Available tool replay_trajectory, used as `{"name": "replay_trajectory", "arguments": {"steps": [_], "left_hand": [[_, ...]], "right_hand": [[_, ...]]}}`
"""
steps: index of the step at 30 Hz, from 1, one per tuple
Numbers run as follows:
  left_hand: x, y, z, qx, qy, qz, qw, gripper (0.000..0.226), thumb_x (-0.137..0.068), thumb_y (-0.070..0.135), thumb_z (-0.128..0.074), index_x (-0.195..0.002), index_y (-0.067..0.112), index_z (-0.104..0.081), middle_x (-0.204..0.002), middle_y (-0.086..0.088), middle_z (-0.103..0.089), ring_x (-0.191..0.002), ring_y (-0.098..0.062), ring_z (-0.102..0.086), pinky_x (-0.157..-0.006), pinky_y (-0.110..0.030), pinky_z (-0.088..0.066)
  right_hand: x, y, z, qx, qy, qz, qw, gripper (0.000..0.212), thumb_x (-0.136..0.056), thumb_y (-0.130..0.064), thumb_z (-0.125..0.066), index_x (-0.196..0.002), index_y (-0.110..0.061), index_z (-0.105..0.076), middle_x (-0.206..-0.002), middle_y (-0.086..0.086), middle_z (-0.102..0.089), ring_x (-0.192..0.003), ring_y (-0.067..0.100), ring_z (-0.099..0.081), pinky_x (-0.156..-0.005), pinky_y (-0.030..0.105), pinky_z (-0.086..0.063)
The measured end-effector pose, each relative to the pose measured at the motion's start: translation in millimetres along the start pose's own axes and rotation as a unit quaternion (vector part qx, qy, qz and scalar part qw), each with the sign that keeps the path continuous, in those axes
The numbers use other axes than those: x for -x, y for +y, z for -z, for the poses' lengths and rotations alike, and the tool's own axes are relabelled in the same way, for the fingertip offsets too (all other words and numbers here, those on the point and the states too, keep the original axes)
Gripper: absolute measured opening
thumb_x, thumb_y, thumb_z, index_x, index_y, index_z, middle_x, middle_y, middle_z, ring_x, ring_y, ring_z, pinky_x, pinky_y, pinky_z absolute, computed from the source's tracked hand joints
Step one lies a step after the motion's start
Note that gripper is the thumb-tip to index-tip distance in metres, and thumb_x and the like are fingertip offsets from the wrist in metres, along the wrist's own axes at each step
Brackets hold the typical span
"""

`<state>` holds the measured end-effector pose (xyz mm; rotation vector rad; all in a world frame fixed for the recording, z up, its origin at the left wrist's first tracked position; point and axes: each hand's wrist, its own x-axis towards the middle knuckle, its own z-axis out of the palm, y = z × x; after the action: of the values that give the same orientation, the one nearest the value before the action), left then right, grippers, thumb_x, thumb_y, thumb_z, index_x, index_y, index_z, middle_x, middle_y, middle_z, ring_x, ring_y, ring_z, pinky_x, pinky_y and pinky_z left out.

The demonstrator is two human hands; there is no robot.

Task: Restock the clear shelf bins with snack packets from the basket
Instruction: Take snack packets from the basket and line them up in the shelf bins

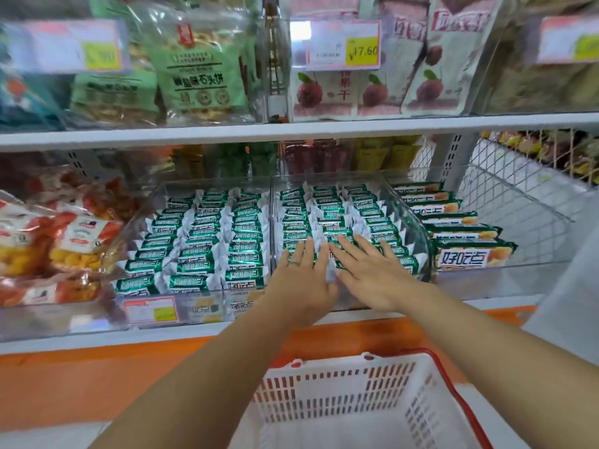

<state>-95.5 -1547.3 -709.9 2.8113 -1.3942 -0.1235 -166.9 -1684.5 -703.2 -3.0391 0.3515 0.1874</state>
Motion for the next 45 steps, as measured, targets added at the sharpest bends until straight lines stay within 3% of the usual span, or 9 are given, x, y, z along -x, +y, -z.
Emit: {"name": "replay_trajectory", "arguments": {"steps": [4,9,11,16,23,27,30,40,45], "left_hand": [[38.5,-28.4,4.8,0.045,0.169,-0.059,0.983,0.057,-0.098,0.033,-0.036,-0.151,0.022,-0.017,-0.157,0.005,-0.021,-0.144,-0.012,-0.018,-0.118,-0.036,-0.001],[74.5,-99.5,-4.9,0.019,0.299,0.071,0.951,0.047,-0.085,0.031,-0.042,-0.128,0.019,-0.056,-0.128,0.000,-0.061,-0.117,-0.025,-0.059,-0.106,-0.059,-0.028],[83.1,-125.8,-5.8,0.005,0.242,0.119,0.963,0.058,-0.086,0.043,-0.028,-0.133,0.020,-0.054,-0.134,-0.004,-0.056,-0.123,-0.032,-0.054,-0.105,-0.062,-0.028],[90.6,-165.6,-21.1,-0.037,0.086,0.149,0.984,0.109,-0.052,0.071,0.044,-0.149,0.038,0.007,-0.159,0.003,0.014,-0.147,-0.029,0.004,-0.117,-0.047,0.000],[89.3,-171.6,-19.3,-0.011,0.056,0.125,0.991,0.086,-0.069,0.069,0.019,-0.149,0.038,0.010,-0.157,0.003,0.022,-0.146,-0.027,0.012,-0.117,-0.046,0.006],[90.7,-182.3,0.1,0.051,0.086,0.111,0.989,0.056,-0.099,0.053,-0.016,-0.151,0.037,0.000,-0.159,0.005,0.016,-0.147,-0.018,0.002,-0.117,-0.044,0.004],[74.3,-189.0,5.7,0.041,0.104,0.110,0.988,0.054,-0.101,0.046,-0.016,-0.152,0.033,-0.001,-0.160,0.005,0.011,-0.147,-0.018,0.006,-0.117,-0.044,0.004],[51.7,-190.4,4.9,0.012,0.051,0.117,0.992,0.053,-0.101,0.046,-0.021,-0.151,0.031,-0.016,-0.160,0.008,-0.010,-0.147,-0.021,-0.002,-0.117,-0.053,0.003],[25.7,-180.4,28.7,-0.014,0.065,0.130,0.989,0.054,-0.101,0.041,-0.021,-0.151,0.020,-0.018,-0.160,0.001,-0.010,-0.147,-0.021,-0.002,-0.116,-0.053,0.004]], "right_hand": [[13.2,-24.1,18.8,-0.046,0.084,0.015,0.995,0.054,-0.100,-0.045,-0.022,-0.151,-0.034,-0.005,-0.158,-0.013,0.000,-0.146,0.012,0.007,-0.116,0.045,0.011],[1.8,-122.9,23.3,-0.009,0.142,0.146,0.979,0.052,-0.100,-0.037,-0.033,-0.149,-0.025,-0.020,-0.153,-0.008,-0.029,-0.145,0.013,-0.012,-0.115,0.043,0.010],[-13.2,-154.1,13.0,0.037,0.122,0.156,0.980,0.057,-0.100,-0.039,-0.031,-0.150,-0.016,-0.017,-0.155,0.001,-0.025,-0.145,0.019,-0.010,-0.116,0.043,0.007],[-41.2,-183.9,-7.9,0.059,0.043,0.101,0.992,0.076,-0.096,-0.053,-0.027,-0.150,-0.009,0.001,-0.158,0.015,-0.003,-0.146,0.029,0.001,-0.117,0.049,0.003],[-45.9,-182.9,-13.9,0.028,-0.014,0.087,0.996,0.099,-0.086,-0.068,-0.039,-0.149,-0.014,0.015,-0.158,0.007,0.015,-0.144,0.025,0.019,-0.115,0.052,0.011],[-53.2,-177.8,15.2,-0.035,0.008,0.078,0.996,0.081,-0.093,-0.056,-0.031,-0.150,-0.018,0.011,-0.158,0.004,0.016,-0.145,0.022,0.017,-0.118,0.048,0.005],[-78.0,-179.3,24.6,-0.016,0.027,0.057,0.998,0.065,-0.100,-0.041,-0.021,-0.151,-0.012,0.008,-0.158,0.006,0.014,-0.145,0.022,0.016,-0.118,0.043,0.007],[-90.7,-174.7,16.8,-0.010,-0.056,0.064,0.996,0.058,-0.101,-0.039,-0.013,-0.152,-0.014,-0.001,-0.160,0.002,0.004,-0.146,0.018,0.004,-0.119,0.040,0.003],[-92.9,-152.7,38.0,-0.008,0.085,0.051,0.995,0.056,-0.100,-0.033,-0.023,-0.151,-0.014,-0.008,-0.160,0.001,-0.004,-0.146,0.017,-0.002,-0.118,0.044,0.005]]}}
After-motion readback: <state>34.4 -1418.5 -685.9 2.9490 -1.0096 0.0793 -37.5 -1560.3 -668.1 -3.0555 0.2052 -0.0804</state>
